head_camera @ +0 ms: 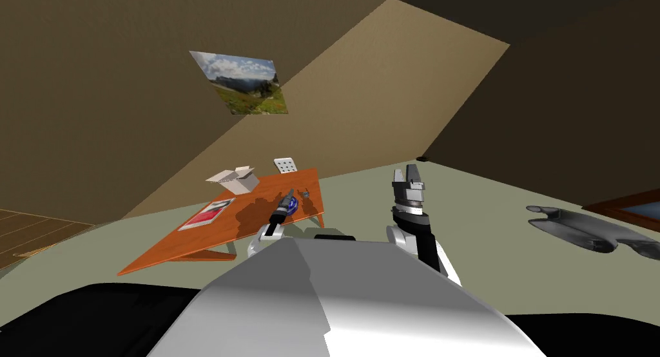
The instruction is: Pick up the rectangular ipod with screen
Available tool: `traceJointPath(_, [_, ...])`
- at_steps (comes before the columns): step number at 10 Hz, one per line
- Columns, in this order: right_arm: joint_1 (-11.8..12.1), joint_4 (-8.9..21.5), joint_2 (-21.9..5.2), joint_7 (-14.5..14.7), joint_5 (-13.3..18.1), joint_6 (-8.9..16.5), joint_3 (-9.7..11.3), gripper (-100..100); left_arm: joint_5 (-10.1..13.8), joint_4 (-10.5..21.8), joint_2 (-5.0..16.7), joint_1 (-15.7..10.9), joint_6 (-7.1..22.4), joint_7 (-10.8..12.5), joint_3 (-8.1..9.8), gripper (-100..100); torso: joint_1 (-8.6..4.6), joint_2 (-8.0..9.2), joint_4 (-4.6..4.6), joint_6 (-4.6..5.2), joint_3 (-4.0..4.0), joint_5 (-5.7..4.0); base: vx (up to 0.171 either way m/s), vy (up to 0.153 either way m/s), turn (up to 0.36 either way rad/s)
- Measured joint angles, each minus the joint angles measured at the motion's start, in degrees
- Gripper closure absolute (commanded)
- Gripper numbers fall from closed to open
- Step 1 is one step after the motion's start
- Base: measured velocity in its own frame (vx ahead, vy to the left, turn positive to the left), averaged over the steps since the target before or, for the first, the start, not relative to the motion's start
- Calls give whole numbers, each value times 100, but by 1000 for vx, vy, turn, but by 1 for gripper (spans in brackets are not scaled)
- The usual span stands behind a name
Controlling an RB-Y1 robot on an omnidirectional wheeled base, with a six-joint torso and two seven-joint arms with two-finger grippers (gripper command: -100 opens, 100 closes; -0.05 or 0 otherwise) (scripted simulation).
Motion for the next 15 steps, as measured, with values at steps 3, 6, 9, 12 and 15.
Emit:
traceJointPath(3, [0, 0, 0, 0, 0, 0, 0, 0, -204, 503, 196, -122, 152, -65, 31, -100, -5, 0, 0, 0, 0, -1, -3, -39, -204])
traceJointPath(6, [0, 0, 0, 0, 0, 0, 0, 0, -375, 1010, 390, -253, 294, -98, 38, -100, -2, -1, 0, 2, -1, -1, 2, -26, -130])
traceJointPath(9, [0, 0, 0, 0, 0, 0, 0, 0, -511, 1501, 555, -422, 414, -110, 33, -100, 1, 0, 0, -2, 0, 0, 0, -26, -161])
traceJointPath(12, [0, 0, 0, 0, 0, 0, 0, 0, -676, 1963, 738, -557, 544, -117, 12, -100, 0, -1, 1, 2, 0, -1, 4, -22, -110])
traceJointPath(15, [1, 0, 0, 0, 0, 0, -1, 0, -815, 2424, 874, -723, 698, -111, -16, -100, 3, -1, 0, -3, -1, 0, 5, -15, -82])
